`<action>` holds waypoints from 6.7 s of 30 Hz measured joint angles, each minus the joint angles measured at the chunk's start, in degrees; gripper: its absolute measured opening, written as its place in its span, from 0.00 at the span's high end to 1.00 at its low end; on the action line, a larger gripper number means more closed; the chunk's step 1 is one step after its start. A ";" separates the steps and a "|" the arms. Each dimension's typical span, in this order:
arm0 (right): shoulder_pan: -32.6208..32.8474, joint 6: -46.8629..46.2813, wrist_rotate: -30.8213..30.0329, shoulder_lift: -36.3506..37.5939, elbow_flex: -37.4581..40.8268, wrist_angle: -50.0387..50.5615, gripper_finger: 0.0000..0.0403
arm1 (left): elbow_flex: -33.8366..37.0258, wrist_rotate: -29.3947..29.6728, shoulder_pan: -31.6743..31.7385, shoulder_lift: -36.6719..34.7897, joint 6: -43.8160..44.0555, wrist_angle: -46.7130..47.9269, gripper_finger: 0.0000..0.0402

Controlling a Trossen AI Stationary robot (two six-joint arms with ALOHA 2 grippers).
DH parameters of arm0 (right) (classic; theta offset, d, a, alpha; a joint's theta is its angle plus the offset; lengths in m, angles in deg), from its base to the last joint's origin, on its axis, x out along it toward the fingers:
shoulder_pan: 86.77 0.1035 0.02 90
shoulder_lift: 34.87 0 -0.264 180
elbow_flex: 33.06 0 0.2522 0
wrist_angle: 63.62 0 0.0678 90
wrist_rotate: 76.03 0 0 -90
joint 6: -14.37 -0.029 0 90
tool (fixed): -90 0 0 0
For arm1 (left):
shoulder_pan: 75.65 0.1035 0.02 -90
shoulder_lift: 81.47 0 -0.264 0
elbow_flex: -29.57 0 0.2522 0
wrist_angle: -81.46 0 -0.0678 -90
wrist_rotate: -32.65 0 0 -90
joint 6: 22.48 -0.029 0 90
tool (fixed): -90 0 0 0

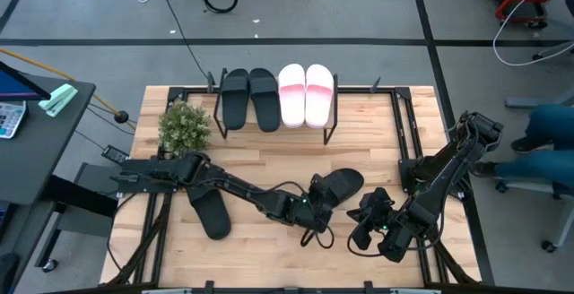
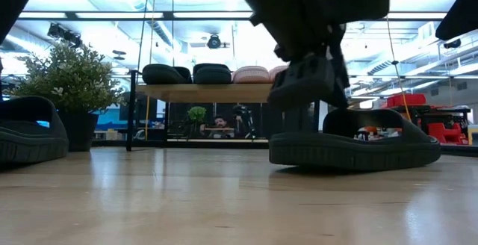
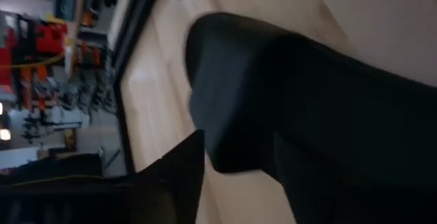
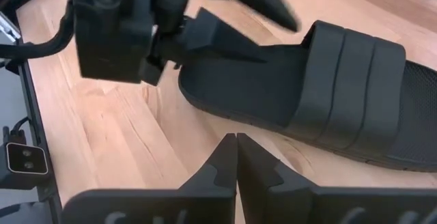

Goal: Pick and place slides into the shelf
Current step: Put the right black slide under the shelf

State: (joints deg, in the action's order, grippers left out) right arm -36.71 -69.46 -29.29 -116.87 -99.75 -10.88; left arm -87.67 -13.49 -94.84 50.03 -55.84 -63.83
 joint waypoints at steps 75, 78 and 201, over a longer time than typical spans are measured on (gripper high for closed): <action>0.13 2.91 -0.20 -0.02 0.07 -0.46 0.97 | 0.00 6.23 10.01 -4.15 64.28 36.26 0.97; 0.13 2.93 -0.20 -0.02 0.07 -0.46 0.98 | 0.00 6.53 12.60 -4.17 64.22 34.68 0.91; 0.96 4.46 -0.22 -0.04 0.04 -2.43 0.98 | 8.33 -8.48 19.06 -0.68 53.82 20.53 1.00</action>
State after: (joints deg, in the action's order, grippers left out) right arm -35.75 -65.00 -29.51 -116.91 -99.70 -13.31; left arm -79.34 -21.97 -75.78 49.36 -2.03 -43.30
